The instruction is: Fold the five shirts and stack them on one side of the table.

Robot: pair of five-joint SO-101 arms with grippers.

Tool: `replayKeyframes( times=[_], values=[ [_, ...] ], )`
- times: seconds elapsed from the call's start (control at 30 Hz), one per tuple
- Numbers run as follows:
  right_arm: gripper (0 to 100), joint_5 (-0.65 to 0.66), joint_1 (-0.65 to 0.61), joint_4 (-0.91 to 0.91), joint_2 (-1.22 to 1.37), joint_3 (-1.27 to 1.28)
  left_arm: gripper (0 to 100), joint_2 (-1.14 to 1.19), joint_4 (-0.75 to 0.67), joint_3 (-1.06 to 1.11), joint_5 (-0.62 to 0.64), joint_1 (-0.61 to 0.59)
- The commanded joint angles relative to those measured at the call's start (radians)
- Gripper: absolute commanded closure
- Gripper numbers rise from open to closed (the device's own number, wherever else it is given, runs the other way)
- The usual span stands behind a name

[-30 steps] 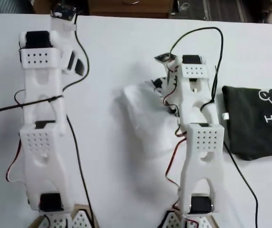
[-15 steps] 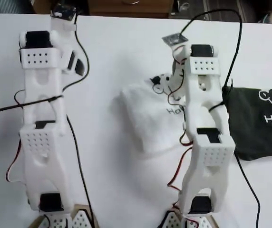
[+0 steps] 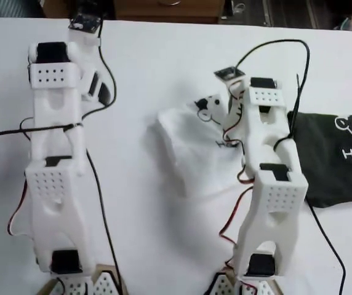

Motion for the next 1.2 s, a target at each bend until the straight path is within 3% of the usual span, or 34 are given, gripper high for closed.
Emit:
replayKeyframes(
  times=[0.0,0.37,0.57,0.77,0.93,1.17],
  values=[
    [66.5,0.0,-0.033,-0.004,0.01,-0.005,75,-0.035,0.018,0.002,-0.008,0.003],
    [66.5,-0.002,-0.102,0.002,0.021,-0.06,75,-0.127,0.018,0.007,-0.012,-0.003],
    [66.7,-0.103,-0.097,-0.005,0.025,-0.06,75,-0.127,0.018,0.007,-0.012,0.002],
    [84.4,-0.132,-0.117,0.018,0.124,-0.071,75,-0.127,0.018,0.007,-0.012,0.0],
    [81.7,-0.101,-0.122,0.174,0.199,-0.21,75,-0.127,0.018,0.007,-0.012,0.0],
    [97.4,0.006,-0.11,0.216,0.285,-0.305,75,-0.129,0.018,0.007,-0.012,0.002]
  ],
)
